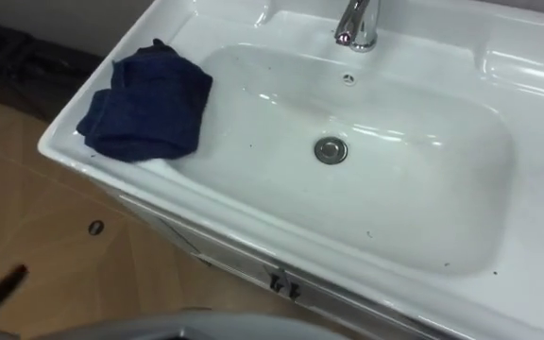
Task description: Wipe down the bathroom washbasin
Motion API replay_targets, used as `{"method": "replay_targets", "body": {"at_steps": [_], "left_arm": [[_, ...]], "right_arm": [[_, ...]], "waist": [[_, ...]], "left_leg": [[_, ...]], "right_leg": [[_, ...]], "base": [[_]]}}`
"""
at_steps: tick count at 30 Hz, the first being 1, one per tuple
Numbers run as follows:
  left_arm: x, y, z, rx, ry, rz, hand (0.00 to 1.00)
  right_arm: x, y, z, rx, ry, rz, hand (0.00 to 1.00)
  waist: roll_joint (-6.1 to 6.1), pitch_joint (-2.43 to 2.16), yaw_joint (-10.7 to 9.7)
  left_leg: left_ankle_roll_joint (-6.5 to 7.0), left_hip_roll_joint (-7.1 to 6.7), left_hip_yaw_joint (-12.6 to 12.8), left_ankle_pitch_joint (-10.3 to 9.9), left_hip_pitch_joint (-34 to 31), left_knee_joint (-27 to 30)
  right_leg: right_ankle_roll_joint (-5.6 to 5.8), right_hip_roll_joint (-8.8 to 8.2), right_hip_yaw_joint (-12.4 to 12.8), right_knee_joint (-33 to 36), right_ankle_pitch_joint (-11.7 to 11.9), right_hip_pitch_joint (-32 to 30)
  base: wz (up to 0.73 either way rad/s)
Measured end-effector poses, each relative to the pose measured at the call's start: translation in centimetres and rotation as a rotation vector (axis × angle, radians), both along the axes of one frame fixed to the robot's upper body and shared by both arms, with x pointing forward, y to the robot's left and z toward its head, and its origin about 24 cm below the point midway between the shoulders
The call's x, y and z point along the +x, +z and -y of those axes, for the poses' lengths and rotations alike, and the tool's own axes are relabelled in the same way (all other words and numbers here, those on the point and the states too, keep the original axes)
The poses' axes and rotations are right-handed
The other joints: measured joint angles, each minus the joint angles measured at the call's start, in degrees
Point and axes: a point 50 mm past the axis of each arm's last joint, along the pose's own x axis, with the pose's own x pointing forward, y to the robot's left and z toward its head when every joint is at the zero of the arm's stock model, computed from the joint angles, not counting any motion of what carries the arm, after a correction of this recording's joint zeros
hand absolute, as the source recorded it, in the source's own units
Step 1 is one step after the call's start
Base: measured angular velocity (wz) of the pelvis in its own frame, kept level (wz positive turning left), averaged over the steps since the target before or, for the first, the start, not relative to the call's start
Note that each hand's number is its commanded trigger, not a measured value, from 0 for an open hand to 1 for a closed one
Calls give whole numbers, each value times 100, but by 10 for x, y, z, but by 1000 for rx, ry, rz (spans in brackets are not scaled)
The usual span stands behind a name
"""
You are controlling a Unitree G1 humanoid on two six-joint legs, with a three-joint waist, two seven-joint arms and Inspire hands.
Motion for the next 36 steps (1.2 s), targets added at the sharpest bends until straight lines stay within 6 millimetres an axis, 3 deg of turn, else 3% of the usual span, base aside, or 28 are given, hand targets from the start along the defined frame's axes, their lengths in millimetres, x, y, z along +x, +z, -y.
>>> {"method": "replay_targets", "body": {"at_steps": [3,6,11,14,16,23,28,36], "left_arm": [[-38,-15,16,-89,-63,-167,0],[-60,-21,28,-164,-199,-305,0],[-67,-24,34,-229,-389,-397,0],[-58,-27,37,-241,-538,-432,0],[-39,-30,38,-235,-692,-444,0],[5,-32,42,-220,-892,-368,0],[22,-34,48,-240,-1012,-351,0],[24,-37,58,-335,-1175,-385,0]], "right_arm": [[-1,0,-1,13,32,-6,0],[0,0,-1,24,59,-14,0],[3,0,-1,39,65,-20,0],[3,0,-1,53,73,-24,0],[5,0,-1,65,70,-25,0],[13,-1,-3,91,93,-14,0],[15,-1,-5,105,99,-12,0],[19,-1,-6,119,129,-11,0]], "waist": [[-59,8,-30],[-86,40,-16],[-100,43,-21],[-115,43,-51],[-115,47,-84],[-212,58,-319],[-284,80,-360],[-294,84,-358]], "left_leg": [[32,-7,-69,-57,-95,152],[57,-29,-85,-74,-81,195],[74,-65,-126,-74,-100,194],[81,-81,-140,-75,-164,202],[97,-94,-146,-81,-182,208],[106,-107,-50,-86,-178,175],[112,-106,-5,-92,-169,156],[126,-84,18,-102,-222,176]], "right_leg": [[25,-10,-125,0,-4,20],[66,-29,-152,-2,-14,76],[106,-60,-203,6,-13,76],[125,-98,-298,-2,-2,79],[134,-103,-305,-8,0,69],[139,-114,-310,-21,-3,68],[146,-113,-273,-26,2,64],[146,-104,-182,-33,2,-38]], "base": [[18],[13],[6],[10],[7],[0],[-3],[-3]]}}
